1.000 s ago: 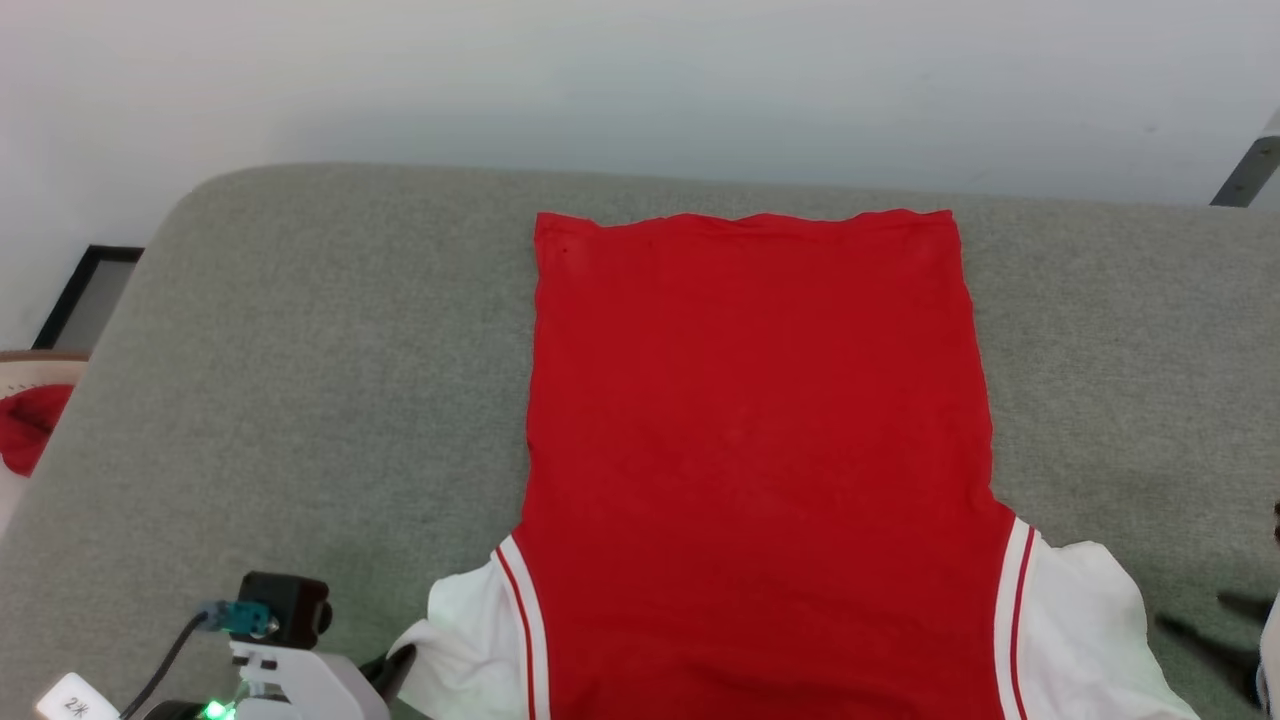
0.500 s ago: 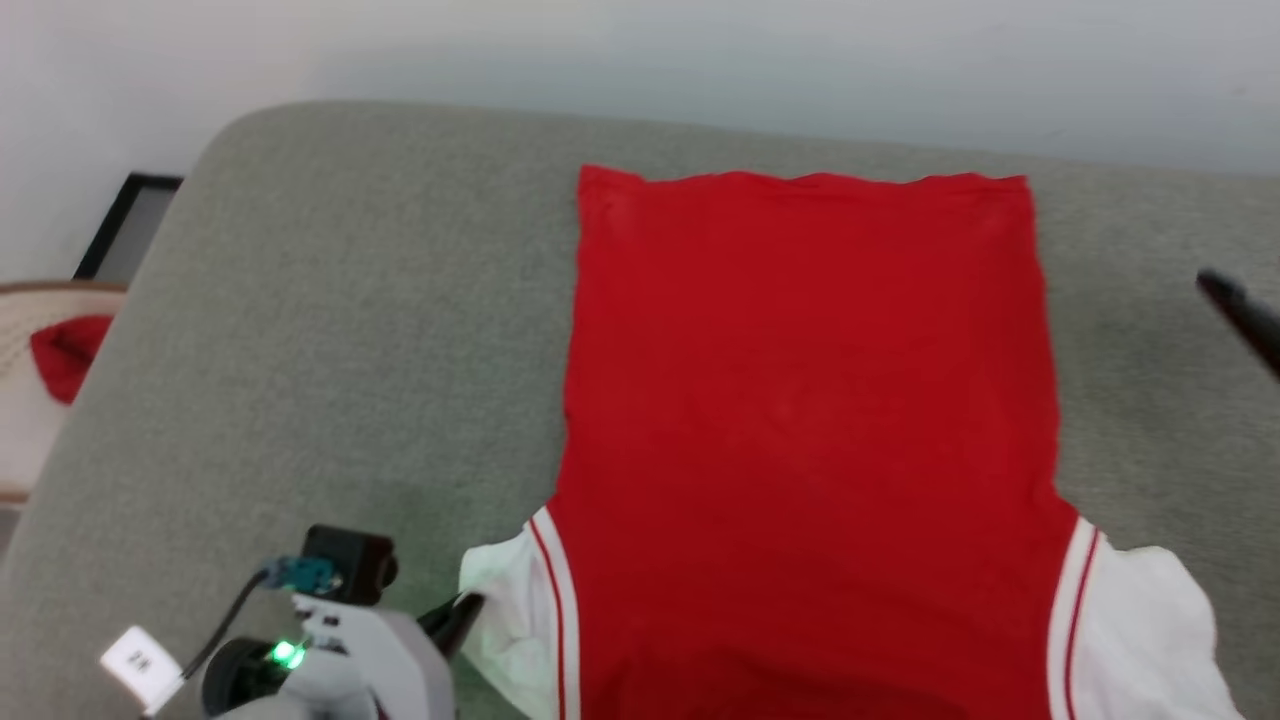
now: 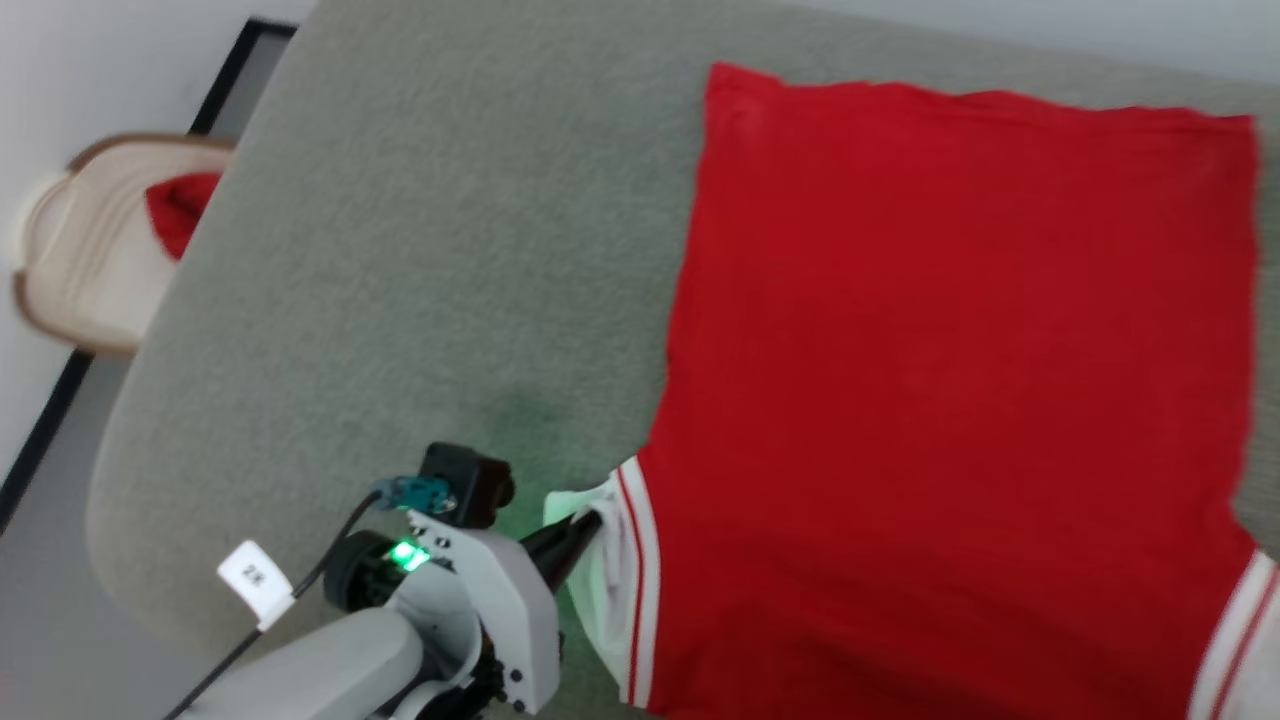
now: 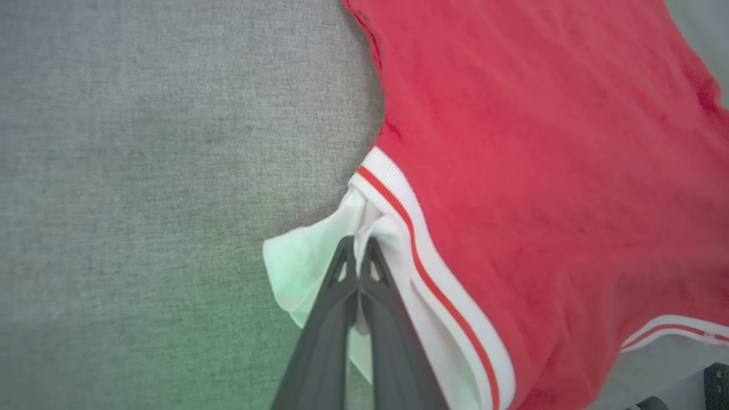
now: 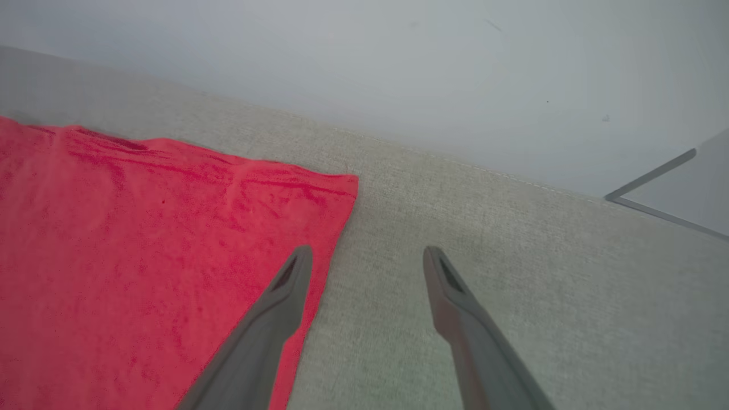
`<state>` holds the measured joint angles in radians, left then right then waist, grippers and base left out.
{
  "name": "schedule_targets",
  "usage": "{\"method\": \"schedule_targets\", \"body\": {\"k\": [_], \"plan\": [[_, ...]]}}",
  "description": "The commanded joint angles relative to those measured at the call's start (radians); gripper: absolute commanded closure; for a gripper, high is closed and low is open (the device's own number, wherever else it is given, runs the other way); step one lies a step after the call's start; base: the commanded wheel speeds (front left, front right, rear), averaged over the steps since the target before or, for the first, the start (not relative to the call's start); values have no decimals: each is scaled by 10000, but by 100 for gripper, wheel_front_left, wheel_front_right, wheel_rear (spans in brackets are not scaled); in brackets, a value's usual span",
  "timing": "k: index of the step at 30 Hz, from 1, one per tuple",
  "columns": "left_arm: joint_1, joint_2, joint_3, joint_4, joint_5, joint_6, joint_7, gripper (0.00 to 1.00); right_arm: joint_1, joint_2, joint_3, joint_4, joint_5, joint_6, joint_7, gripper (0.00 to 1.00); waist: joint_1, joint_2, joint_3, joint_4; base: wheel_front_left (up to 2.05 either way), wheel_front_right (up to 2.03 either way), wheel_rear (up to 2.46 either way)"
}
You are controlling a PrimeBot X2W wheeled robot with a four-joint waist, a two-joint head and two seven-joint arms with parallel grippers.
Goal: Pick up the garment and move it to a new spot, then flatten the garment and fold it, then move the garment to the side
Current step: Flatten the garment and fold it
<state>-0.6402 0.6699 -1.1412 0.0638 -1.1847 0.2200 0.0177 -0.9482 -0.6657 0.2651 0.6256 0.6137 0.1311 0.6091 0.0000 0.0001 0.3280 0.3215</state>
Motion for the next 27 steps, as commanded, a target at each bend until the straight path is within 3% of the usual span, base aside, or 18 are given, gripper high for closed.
{"method": "schedule_targets", "body": {"k": [1,8,16,18,27], "plan": [[-222,-228,-38,179,100,-163,-46,100,-316,92,-78,617,-32,-7,54,0,0,-1,989,1035,0,0,0],[-477,-850,-161,863,163,-735,-166,100,-1178,298,-200,2590,-293,-7,337,0,0,-1,1460,1642,0,0,0],[-476,-1182,-251,1520,82,-1129,-249,100,-1365,651,-146,4341,-857,-4,854,0,0,-1,1573,1880,0,0,0],[-466,-1253,-260,1699,62,-1215,-264,100,-1306,780,128,4505,-1005,16,1051,100,0,-1,1581,1862,0,0,0],[-330,-1263,-167,2408,-144,-1486,-382,100,-1104,520,555,4429,-745,-5,1115,100,0,-1,1141,1408,0,0,0]]}}
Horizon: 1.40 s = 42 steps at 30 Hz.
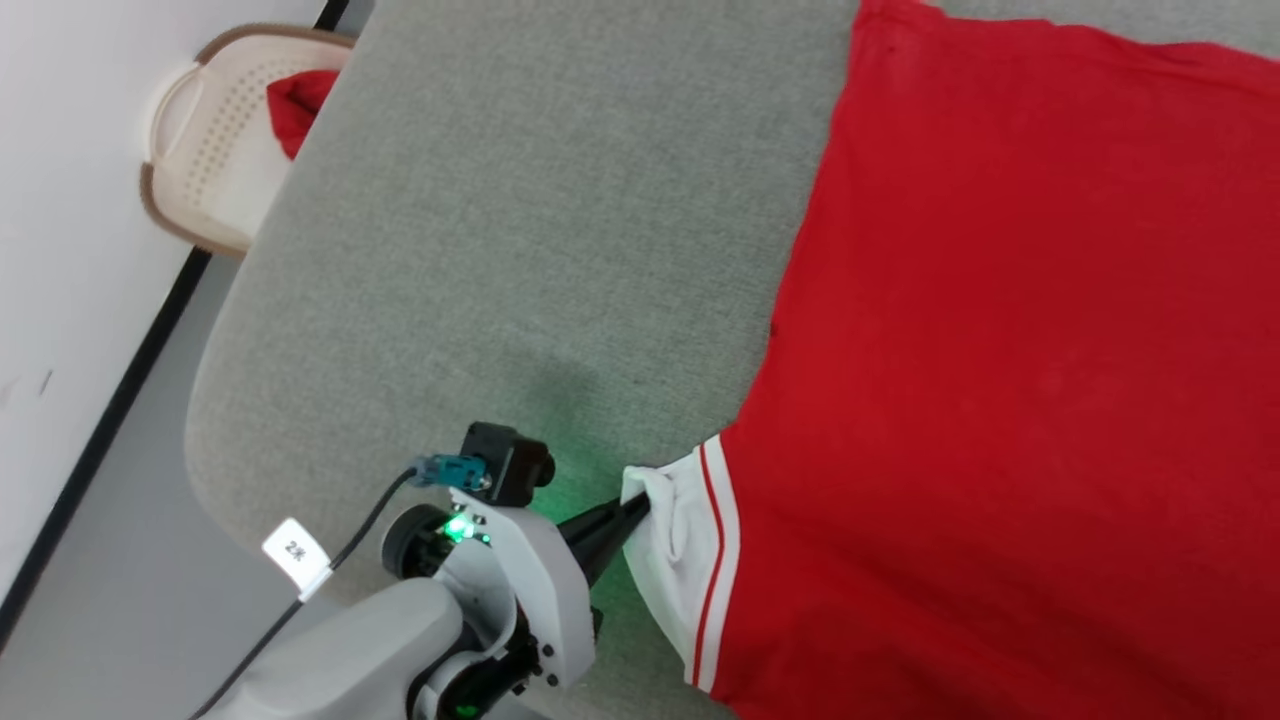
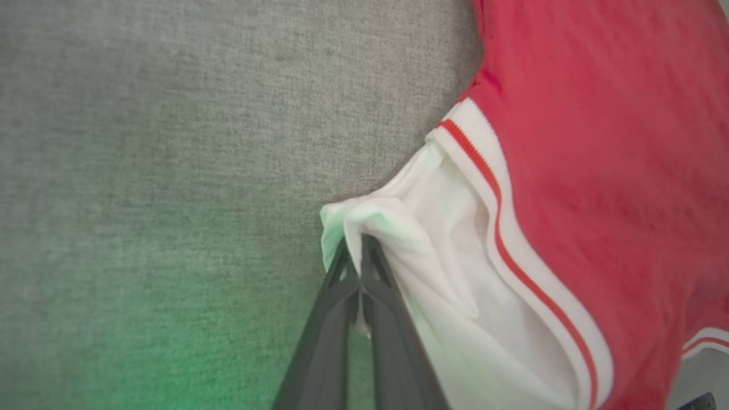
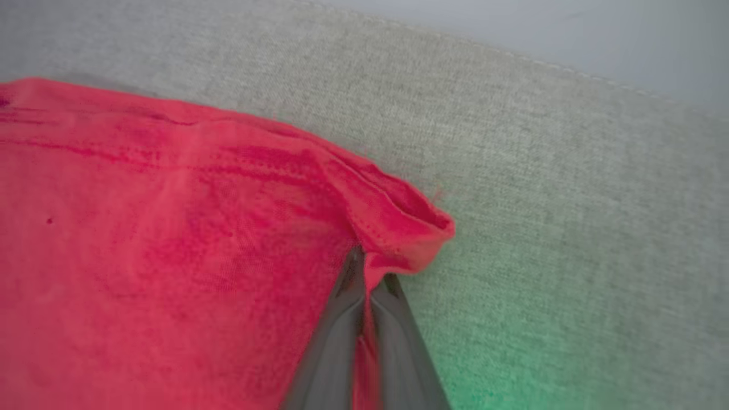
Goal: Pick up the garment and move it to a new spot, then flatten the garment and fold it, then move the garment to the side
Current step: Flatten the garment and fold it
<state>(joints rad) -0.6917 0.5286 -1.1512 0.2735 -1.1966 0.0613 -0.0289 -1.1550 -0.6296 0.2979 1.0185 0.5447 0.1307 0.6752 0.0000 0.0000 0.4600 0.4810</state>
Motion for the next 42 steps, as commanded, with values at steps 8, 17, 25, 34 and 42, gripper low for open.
{"method": "schedule_targets", "body": {"k": [8,17,25,34,42], "plan": [[493,550,88,571,-248,154,-16,100,1816,30,1586,-1375,1064,5,897,100,0,0,-1105,-1109,0,0,0],[1045,1171,188,290,-528,381,-45,100,3513,-1028,2627,-4265,2855,0,1103,100,0,0,-2138,-2149,0,0,0],[1656,1681,282,-246,-851,716,-137,100,5693,-1814,2775,-6284,3761,0,901,100,0,0,-2849,-2937,0,0,0],[1968,2031,282,-881,-938,1015,-68,100,8437,-2200,1549,-7196,4160,0,432,100,0,0,-3215,-3413,0,0,0],[2100,2155,320,-1195,-1015,1163,-83,100,10172,-1464,240,-7318,3783,0,49,100,0,0,-3269,-3697,0,0,0]]}}
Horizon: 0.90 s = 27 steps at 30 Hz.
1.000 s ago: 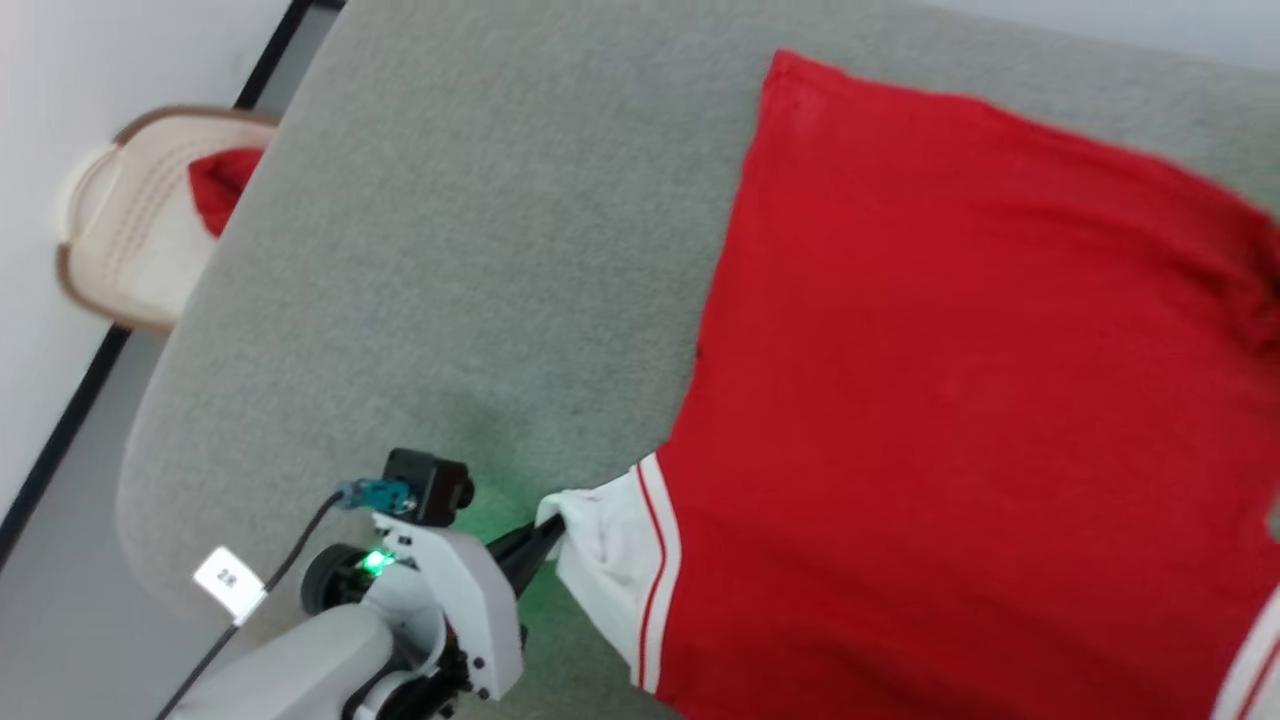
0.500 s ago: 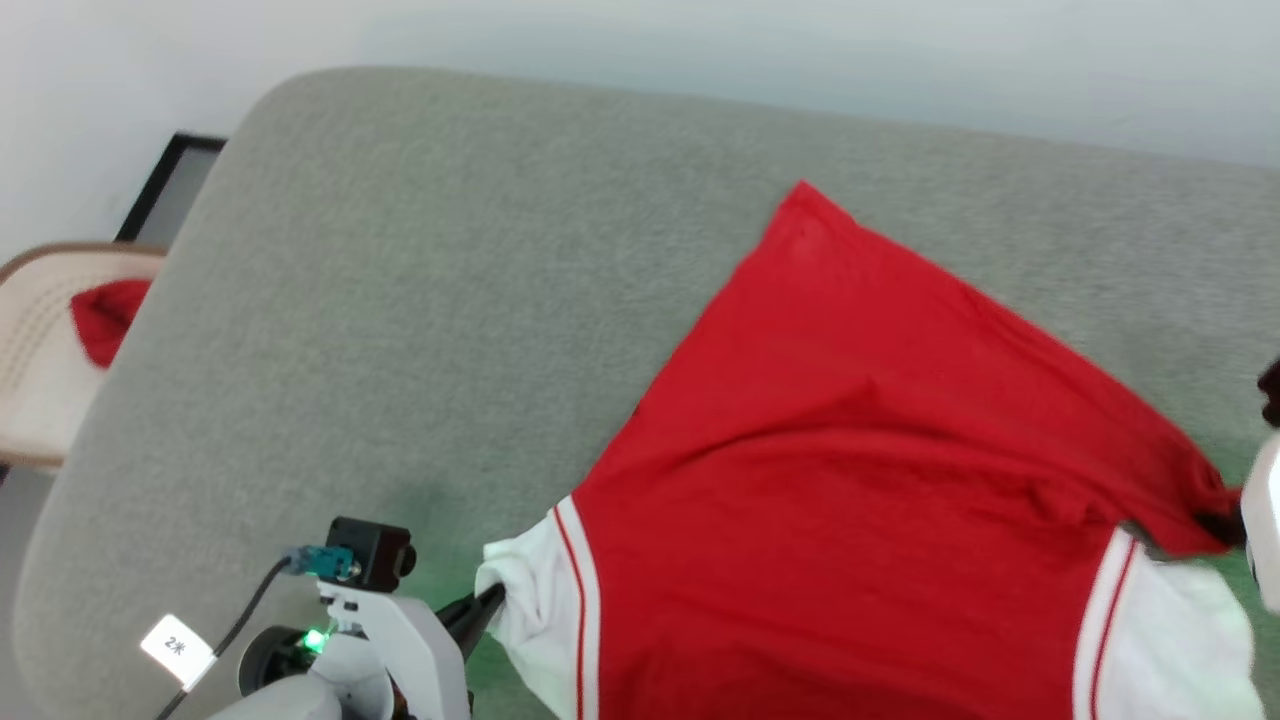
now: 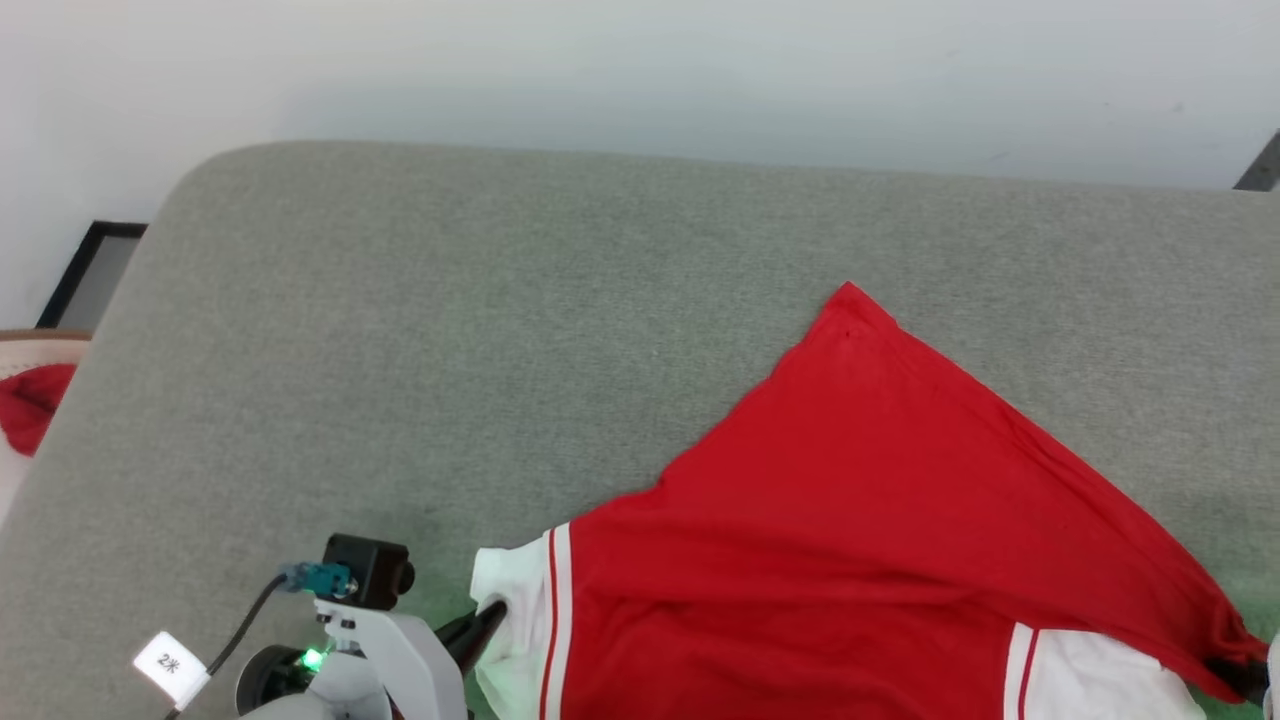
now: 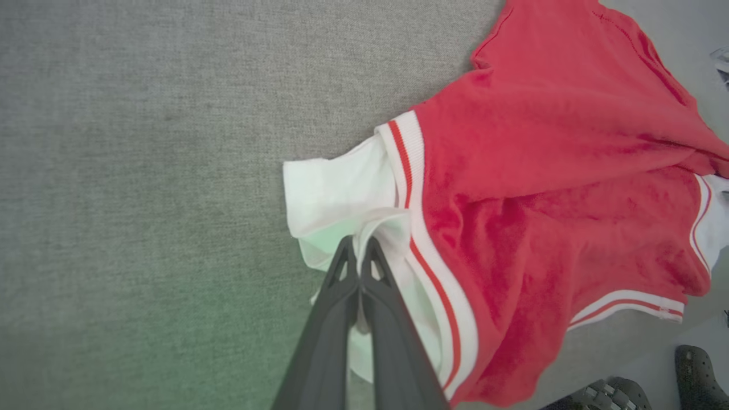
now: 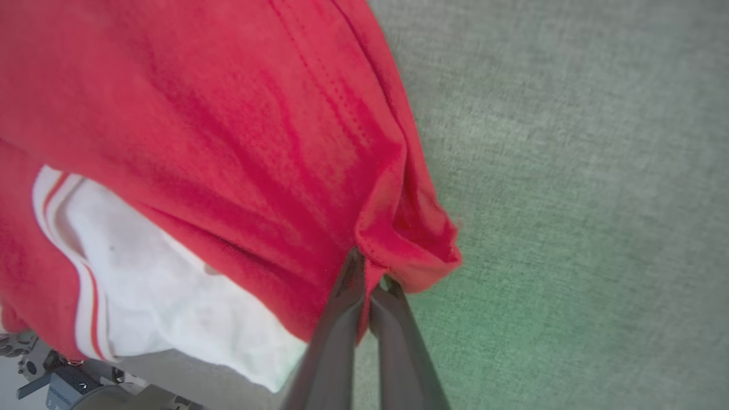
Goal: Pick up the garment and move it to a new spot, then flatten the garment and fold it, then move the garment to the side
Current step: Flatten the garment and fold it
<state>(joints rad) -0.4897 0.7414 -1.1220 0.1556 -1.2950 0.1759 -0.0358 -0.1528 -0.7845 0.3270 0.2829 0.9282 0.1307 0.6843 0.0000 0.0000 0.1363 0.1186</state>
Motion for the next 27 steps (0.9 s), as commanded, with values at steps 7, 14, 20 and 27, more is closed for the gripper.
{"method": "schedule_targets", "body": {"k": [7,14,20,27], "plan": [[97,76,52,-92,-72,67,24,100,492,788,-602,-64,-663,0,114,68,0,0,-70,-249,0,0,0],[245,158,65,-182,-143,137,9,100,481,1123,-1321,-605,-1005,0,992,0,0,0,-246,-443,0,0,0],[392,245,70,-318,-205,232,-37,100,697,1182,-2119,-1821,-1554,0,2007,0,0,0,-394,-548,0,0,0],[386,252,36,-491,-153,277,-1,100,498,1552,-2996,-3872,-2324,0,2713,0,0,0,-463,-453,0,0,0]]}}
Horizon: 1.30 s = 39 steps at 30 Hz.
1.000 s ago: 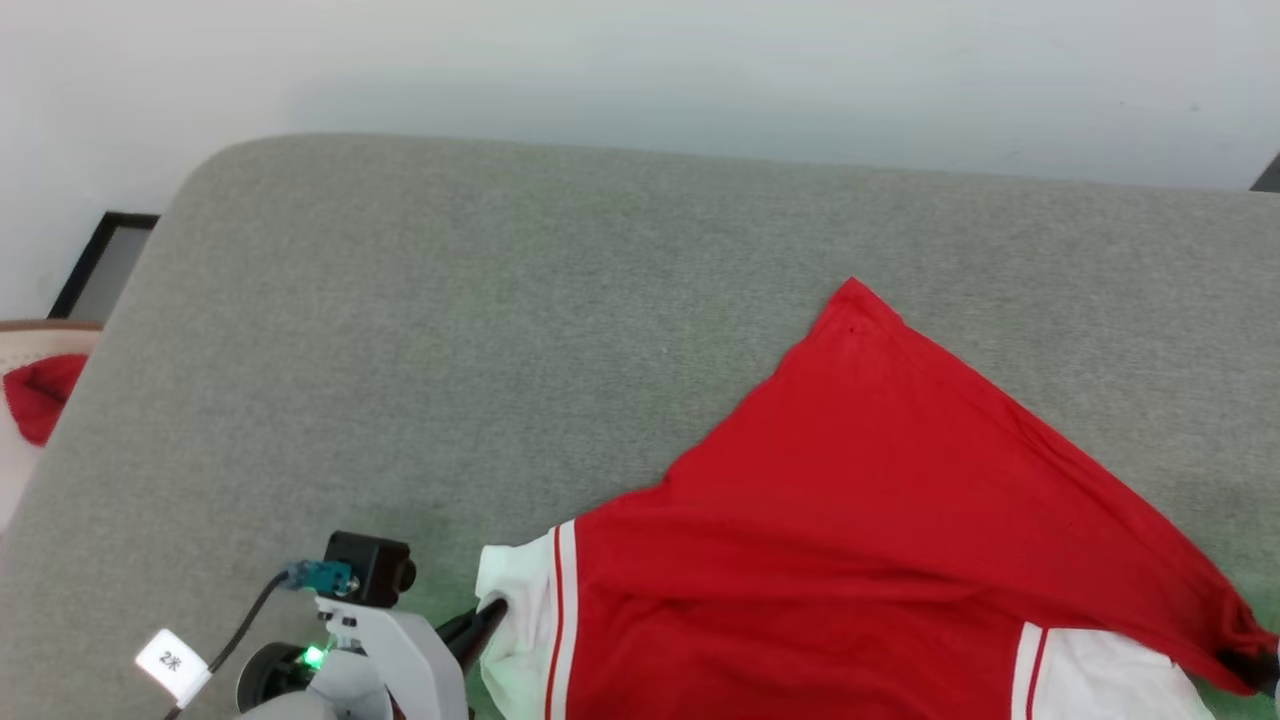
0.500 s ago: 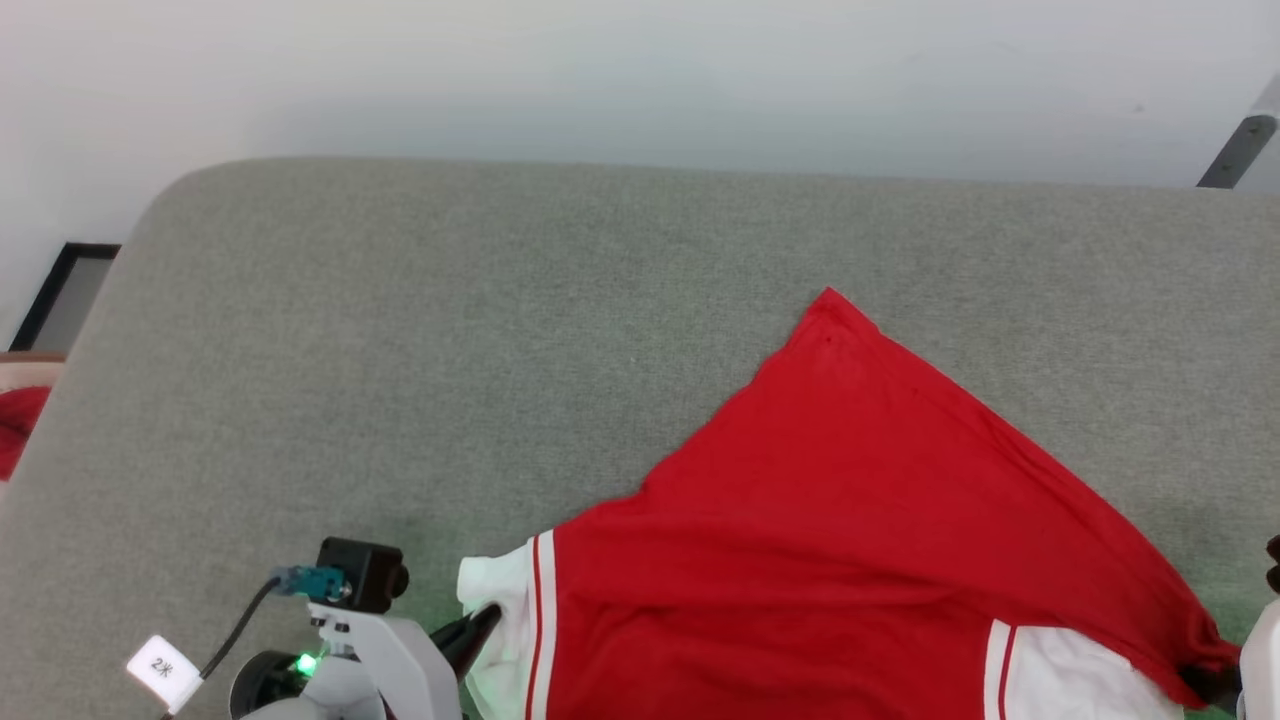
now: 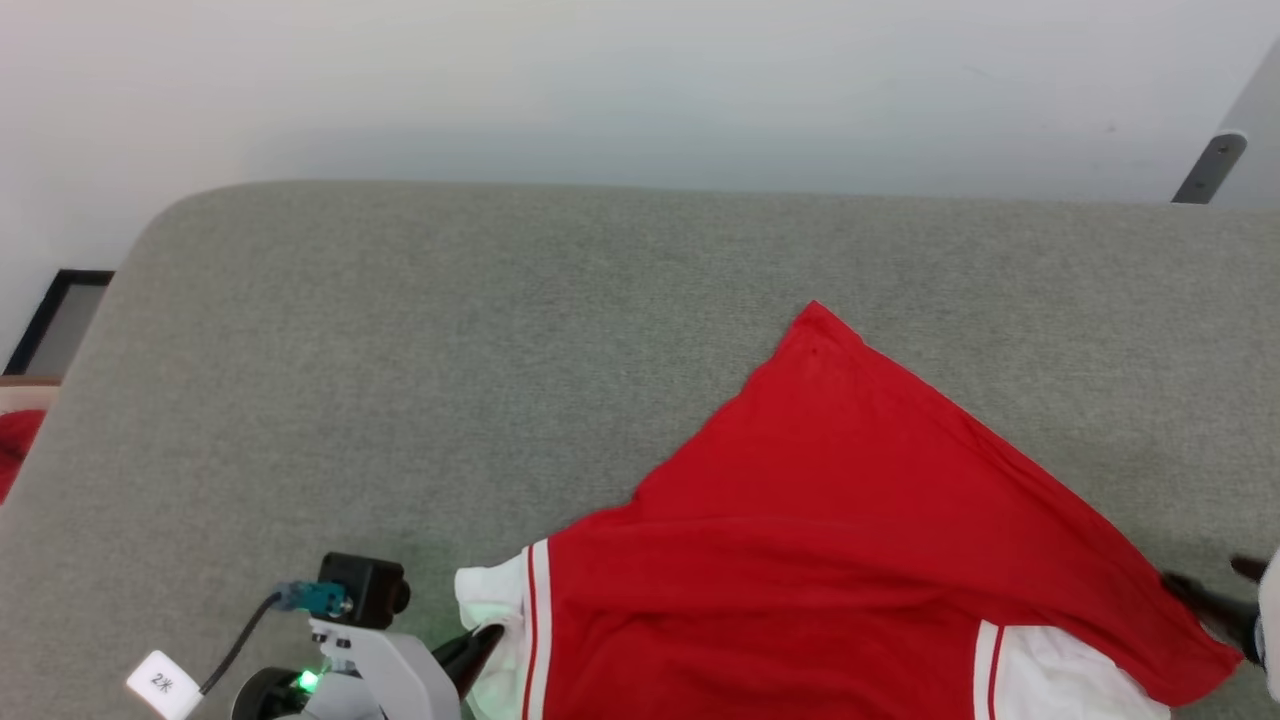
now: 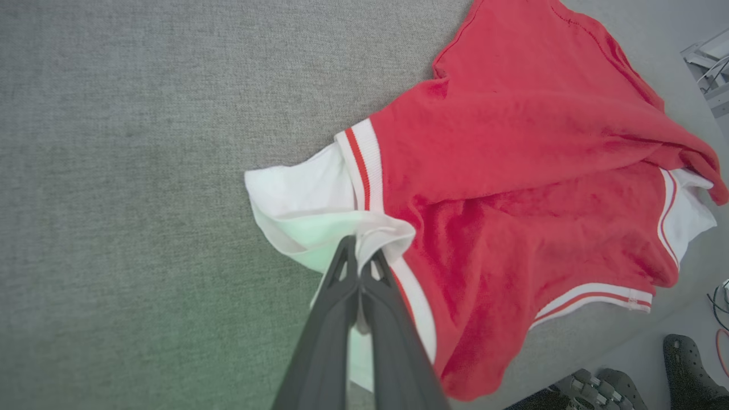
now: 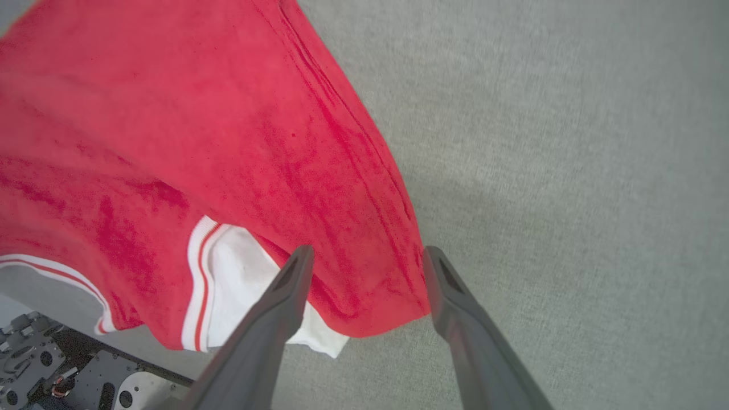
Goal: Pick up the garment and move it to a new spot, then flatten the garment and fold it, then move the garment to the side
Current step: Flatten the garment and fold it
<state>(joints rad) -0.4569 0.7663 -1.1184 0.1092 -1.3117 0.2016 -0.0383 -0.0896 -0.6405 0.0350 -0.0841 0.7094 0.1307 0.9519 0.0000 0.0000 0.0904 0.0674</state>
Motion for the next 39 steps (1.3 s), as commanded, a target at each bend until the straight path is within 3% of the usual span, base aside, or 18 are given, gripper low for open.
{"method": "schedule_targets", "body": {"k": [1,6,11,17,23,31,39], "plan": [[28,-23,-14,-41,42,22,31,100,-260,149,-71,-461,-255,0,18,0,0,0,-3,108,0,0,0],[-137,-194,-84,-99,143,-65,71,100,-1251,308,460,-1074,-896,0,-720,0,0,0,124,438,0,0,0],[-322,-339,-117,-25,237,-163,124,100,-2504,455,1391,-567,-1185,0,-1555,0,0,0,341,774,0,0,0],[-754,-743,-213,195,475,-437,223,100,-4670,430,2900,1387,-1328,-1,-2691,0,0,0,931,1434,0,0,0],[-1329,-1304,-263,598,706,-833,251,100,-6650,249,4527,3598,-1005,-1,-3159,0,0,0,1649,2130,0,0,0],[-1782,-1927,-256,1382,832,-1432,45,100,-8543,223,6699,5826,-127,-1,-2728,0,0,0,2438,2755,0,0,0],[-1935,-2351,-289,2098,853,-1839,-80,100,-9272,206,8299,7322,647,-1,-2417,0,0,0,2798,3149,0,0,0]]}}
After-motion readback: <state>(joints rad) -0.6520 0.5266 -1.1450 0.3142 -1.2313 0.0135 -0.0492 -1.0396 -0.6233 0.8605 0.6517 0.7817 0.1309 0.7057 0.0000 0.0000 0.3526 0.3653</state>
